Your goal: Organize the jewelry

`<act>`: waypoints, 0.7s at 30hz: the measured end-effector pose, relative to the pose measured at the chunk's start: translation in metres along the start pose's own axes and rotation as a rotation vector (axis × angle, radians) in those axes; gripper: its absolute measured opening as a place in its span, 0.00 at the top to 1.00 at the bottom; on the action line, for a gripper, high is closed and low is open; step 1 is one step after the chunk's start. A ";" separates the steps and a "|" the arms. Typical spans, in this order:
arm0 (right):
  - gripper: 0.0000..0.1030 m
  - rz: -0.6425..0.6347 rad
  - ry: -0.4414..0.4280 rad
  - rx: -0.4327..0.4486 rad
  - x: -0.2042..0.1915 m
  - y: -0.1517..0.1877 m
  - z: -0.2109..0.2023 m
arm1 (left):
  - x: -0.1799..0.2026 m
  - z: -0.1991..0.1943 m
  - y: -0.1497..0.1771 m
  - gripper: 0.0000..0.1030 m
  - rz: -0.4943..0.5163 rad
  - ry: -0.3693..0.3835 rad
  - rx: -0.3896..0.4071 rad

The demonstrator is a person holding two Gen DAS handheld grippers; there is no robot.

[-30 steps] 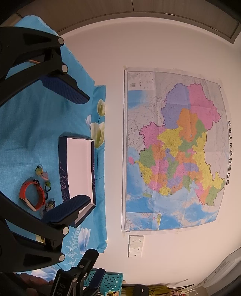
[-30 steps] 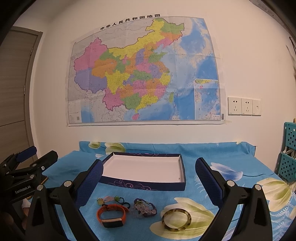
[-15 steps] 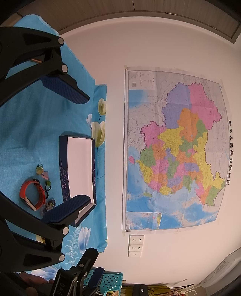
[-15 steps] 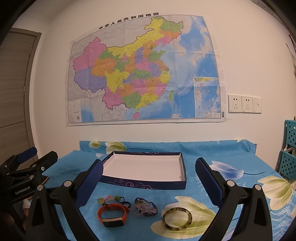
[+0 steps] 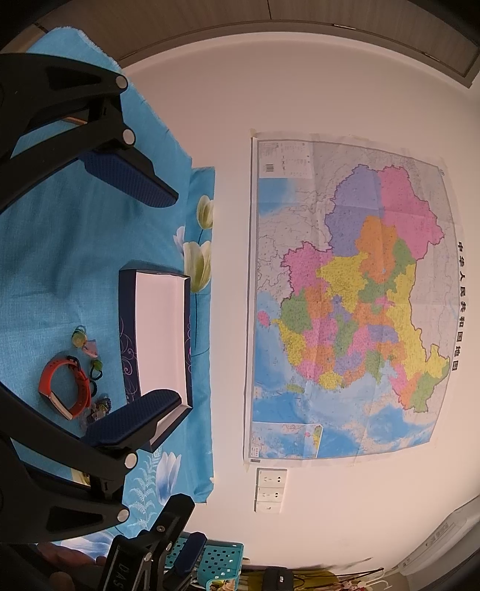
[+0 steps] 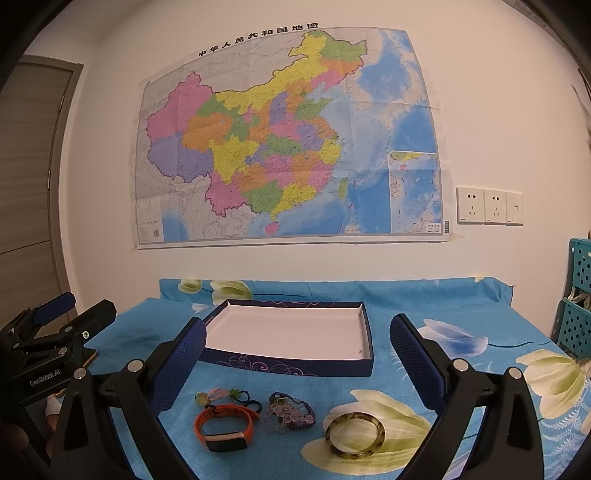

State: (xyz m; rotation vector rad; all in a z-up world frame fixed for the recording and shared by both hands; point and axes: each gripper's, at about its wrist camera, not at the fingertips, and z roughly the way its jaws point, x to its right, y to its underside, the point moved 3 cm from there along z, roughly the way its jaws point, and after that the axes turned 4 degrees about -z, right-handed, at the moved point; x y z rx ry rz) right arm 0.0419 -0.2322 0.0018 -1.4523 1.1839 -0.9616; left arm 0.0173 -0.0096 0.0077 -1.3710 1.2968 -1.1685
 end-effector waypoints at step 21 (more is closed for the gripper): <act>0.07 0.001 -0.004 -0.003 -0.004 0.001 0.002 | 0.002 0.002 0.001 0.06 -0.006 -0.004 0.002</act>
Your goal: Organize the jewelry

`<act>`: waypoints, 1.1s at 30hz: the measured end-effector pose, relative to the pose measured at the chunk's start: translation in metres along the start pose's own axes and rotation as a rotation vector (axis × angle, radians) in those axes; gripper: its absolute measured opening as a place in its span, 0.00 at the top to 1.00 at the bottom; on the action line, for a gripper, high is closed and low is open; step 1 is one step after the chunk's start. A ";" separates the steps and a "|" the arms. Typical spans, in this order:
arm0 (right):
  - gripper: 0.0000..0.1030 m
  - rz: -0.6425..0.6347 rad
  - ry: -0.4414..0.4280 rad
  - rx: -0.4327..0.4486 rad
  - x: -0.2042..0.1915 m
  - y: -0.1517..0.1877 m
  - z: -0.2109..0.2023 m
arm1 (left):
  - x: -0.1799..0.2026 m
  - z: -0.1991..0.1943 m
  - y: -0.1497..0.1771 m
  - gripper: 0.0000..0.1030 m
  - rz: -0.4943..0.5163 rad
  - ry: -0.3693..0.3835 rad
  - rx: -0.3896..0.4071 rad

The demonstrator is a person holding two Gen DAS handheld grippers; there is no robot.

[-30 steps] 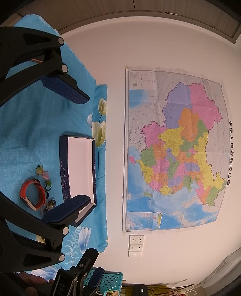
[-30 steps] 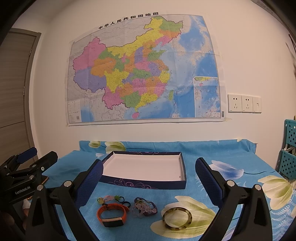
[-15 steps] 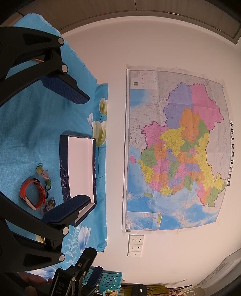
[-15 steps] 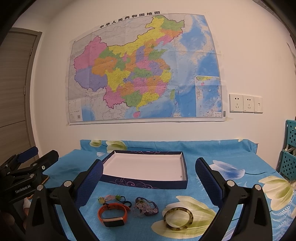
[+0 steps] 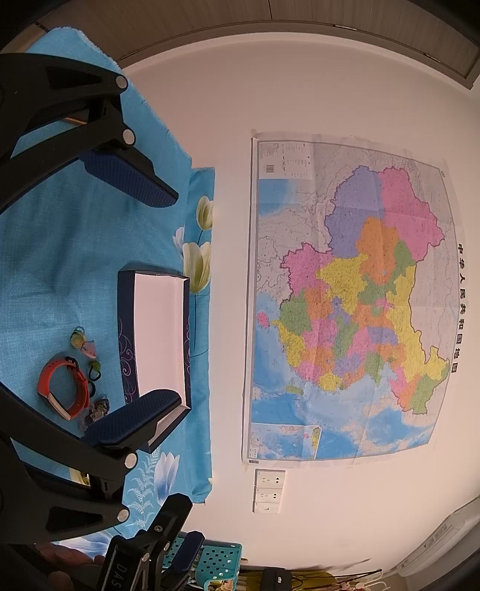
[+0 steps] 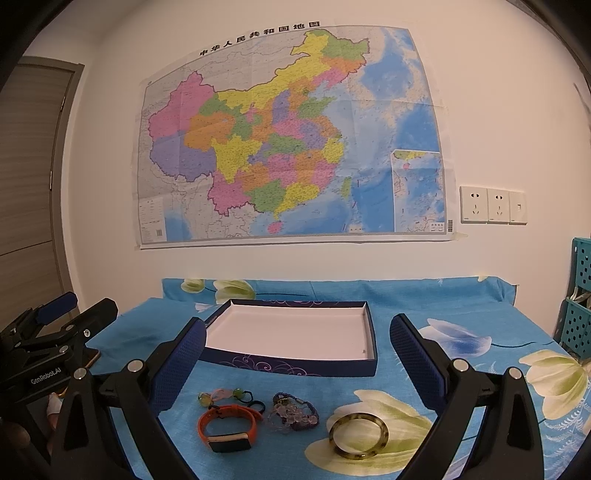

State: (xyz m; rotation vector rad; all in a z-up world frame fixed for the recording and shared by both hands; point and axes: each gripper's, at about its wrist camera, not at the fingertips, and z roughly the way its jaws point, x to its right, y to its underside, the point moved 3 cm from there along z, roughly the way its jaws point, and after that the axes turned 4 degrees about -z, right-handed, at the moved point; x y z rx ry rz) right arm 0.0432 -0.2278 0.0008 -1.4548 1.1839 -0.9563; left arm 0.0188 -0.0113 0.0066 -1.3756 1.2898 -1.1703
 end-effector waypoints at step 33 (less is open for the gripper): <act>0.07 0.029 0.007 -0.081 0.014 0.010 0.015 | 0.005 0.013 0.017 0.06 -0.008 0.033 -0.066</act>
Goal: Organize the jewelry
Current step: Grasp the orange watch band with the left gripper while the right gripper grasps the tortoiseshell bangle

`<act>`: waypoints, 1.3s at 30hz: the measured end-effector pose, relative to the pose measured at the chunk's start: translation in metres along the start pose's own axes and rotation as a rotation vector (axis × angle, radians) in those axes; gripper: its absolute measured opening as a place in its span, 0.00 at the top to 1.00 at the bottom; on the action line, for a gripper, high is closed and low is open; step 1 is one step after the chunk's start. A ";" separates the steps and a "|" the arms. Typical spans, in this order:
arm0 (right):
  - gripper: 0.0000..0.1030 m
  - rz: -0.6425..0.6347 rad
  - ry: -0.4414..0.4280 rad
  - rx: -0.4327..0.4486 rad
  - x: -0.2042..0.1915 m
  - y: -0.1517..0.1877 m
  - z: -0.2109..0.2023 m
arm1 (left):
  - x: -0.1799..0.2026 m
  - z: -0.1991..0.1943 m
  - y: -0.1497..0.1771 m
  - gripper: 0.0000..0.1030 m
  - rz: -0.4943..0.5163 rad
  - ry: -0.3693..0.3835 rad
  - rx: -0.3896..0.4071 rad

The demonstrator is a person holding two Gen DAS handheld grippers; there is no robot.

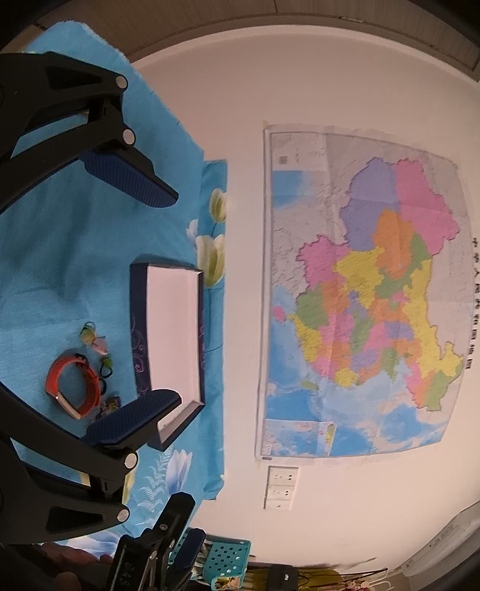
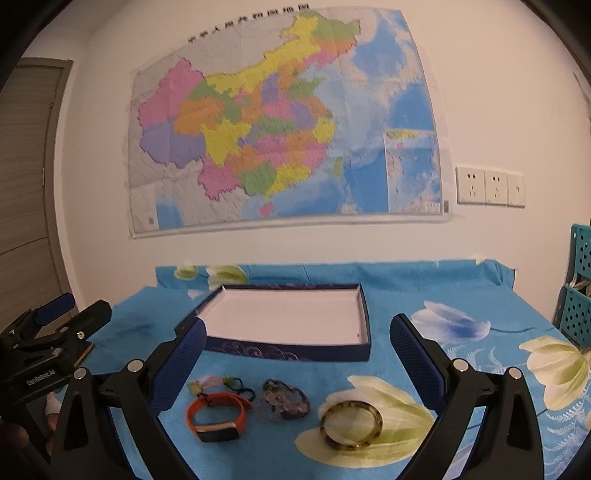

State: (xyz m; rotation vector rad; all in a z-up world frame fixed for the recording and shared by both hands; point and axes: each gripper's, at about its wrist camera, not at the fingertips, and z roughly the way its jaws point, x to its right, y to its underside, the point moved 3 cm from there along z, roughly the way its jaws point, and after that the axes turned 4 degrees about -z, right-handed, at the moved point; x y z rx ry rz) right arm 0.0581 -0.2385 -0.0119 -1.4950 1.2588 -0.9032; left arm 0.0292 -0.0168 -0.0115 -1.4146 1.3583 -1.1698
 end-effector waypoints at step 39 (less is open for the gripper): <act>0.95 -0.076 -0.099 -0.593 0.061 0.078 0.103 | 0.033 0.105 0.090 0.90 -0.003 0.345 -0.699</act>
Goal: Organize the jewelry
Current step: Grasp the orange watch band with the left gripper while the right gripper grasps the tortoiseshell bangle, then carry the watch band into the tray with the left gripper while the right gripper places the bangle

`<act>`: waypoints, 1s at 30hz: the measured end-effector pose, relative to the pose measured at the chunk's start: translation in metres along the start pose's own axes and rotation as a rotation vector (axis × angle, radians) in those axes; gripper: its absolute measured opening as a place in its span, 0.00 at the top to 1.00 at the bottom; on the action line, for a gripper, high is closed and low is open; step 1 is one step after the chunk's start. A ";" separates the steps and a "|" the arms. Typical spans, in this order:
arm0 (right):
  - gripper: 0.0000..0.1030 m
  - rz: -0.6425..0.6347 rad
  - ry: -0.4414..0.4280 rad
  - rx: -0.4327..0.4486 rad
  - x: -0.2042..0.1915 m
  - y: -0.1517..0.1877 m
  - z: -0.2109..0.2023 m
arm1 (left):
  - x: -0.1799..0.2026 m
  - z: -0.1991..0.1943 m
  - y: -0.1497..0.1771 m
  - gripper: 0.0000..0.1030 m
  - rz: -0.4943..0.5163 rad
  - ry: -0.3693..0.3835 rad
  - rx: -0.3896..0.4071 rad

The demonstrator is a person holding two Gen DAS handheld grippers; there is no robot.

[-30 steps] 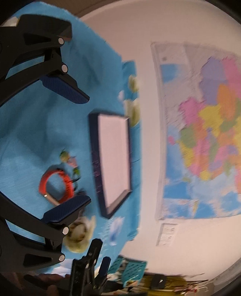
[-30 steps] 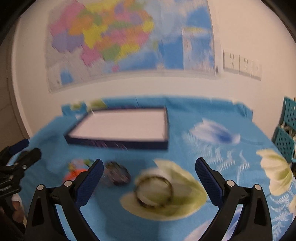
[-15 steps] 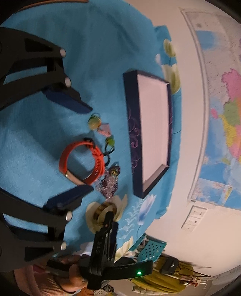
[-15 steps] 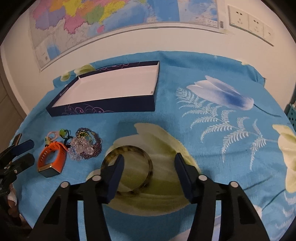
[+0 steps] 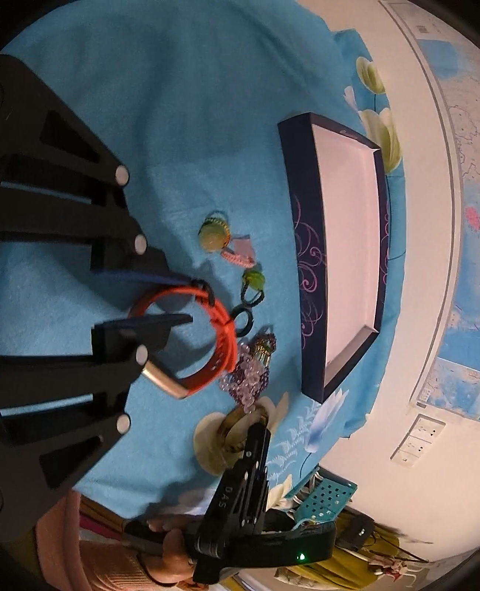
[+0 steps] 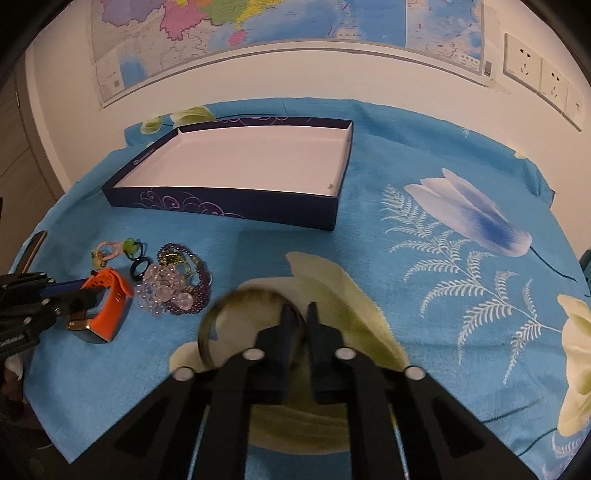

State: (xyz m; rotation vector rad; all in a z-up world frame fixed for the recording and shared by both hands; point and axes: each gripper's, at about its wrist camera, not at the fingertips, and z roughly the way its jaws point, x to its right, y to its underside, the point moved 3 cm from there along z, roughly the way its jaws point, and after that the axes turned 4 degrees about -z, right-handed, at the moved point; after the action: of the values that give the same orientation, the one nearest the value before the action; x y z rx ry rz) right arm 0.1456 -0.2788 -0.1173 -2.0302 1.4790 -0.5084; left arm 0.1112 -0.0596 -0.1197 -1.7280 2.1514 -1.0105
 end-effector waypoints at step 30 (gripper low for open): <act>0.95 0.052 -0.065 0.182 0.021 -0.137 0.025 | -0.043 -0.030 -0.137 0.94 0.022 -0.076 0.231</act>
State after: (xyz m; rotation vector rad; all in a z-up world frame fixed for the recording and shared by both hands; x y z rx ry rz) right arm 0.2673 -0.2628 -0.0484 -1.8457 1.3905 -0.5307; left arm 0.2149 -0.0203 -0.0238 -1.6055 1.9190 -1.1193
